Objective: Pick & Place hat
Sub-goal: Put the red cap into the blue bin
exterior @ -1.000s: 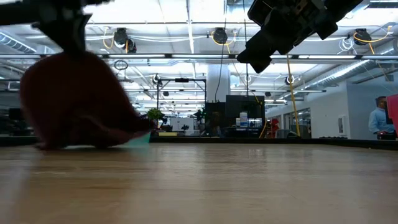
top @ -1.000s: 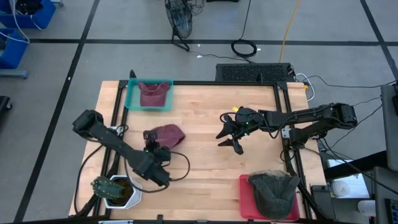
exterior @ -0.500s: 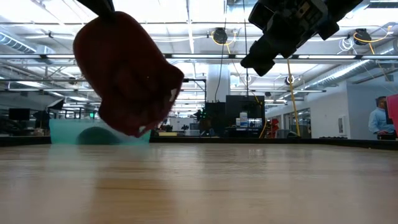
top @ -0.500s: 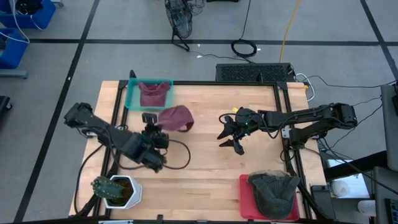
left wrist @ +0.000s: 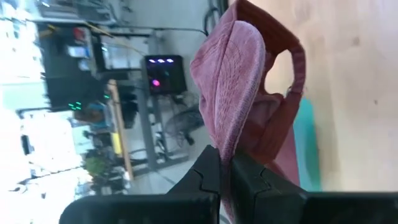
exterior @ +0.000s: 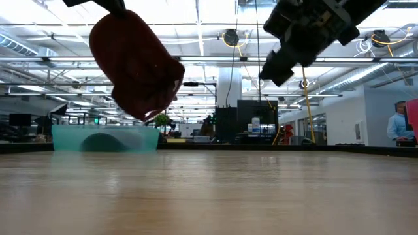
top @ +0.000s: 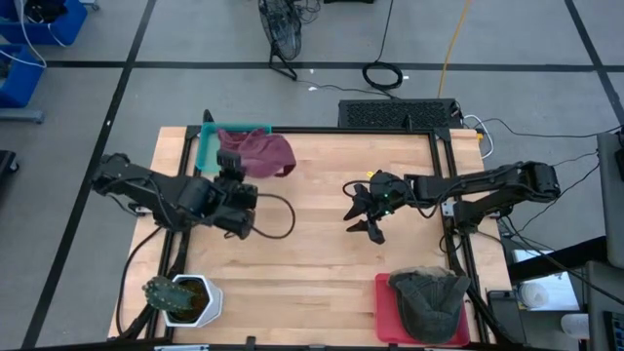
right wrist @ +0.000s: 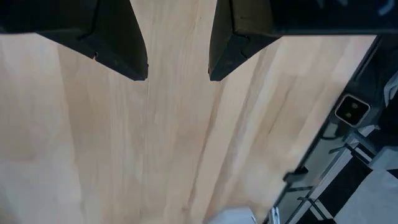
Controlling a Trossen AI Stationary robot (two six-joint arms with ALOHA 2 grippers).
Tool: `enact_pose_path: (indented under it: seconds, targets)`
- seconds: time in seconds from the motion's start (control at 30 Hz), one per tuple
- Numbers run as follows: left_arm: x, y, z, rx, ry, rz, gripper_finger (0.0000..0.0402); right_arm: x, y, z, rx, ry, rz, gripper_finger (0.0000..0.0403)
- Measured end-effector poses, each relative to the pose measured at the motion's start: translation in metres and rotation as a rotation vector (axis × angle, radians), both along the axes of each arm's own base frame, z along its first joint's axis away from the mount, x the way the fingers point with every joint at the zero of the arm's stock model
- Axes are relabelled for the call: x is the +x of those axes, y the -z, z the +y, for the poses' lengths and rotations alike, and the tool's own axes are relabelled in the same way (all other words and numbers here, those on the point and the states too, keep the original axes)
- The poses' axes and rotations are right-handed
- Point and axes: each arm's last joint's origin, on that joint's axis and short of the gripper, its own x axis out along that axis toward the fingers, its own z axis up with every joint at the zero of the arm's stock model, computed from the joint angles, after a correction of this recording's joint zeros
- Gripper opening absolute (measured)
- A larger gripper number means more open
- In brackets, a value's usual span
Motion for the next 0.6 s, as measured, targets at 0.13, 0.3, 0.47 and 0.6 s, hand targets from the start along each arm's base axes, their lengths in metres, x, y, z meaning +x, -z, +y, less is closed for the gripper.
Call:
enact_pose_path:
  seconds: [0.13,0.3,0.47,0.6]
  targets:
    - [-0.007,-0.006,0.012,-0.041,-0.035,-0.015,0.0011,-0.005,0.013,0.000,0.033,0.022,0.032,0.0155]
    - [-0.019,-0.016,0.028,-0.071,-0.089,-0.059,0.0011,-0.007,0.016,0.000,0.060,0.040,0.052,0.0155]
    - [-0.036,-0.026,0.048,-0.111,-0.137,-0.068,0.0011,-0.007,0.016,0.001,0.065,0.042,0.053,0.0155]
    - [-0.046,-0.032,0.060,-0.114,-0.168,-0.068,0.0011,-0.007,0.016,0.001,0.077,0.051,0.059,0.0155]
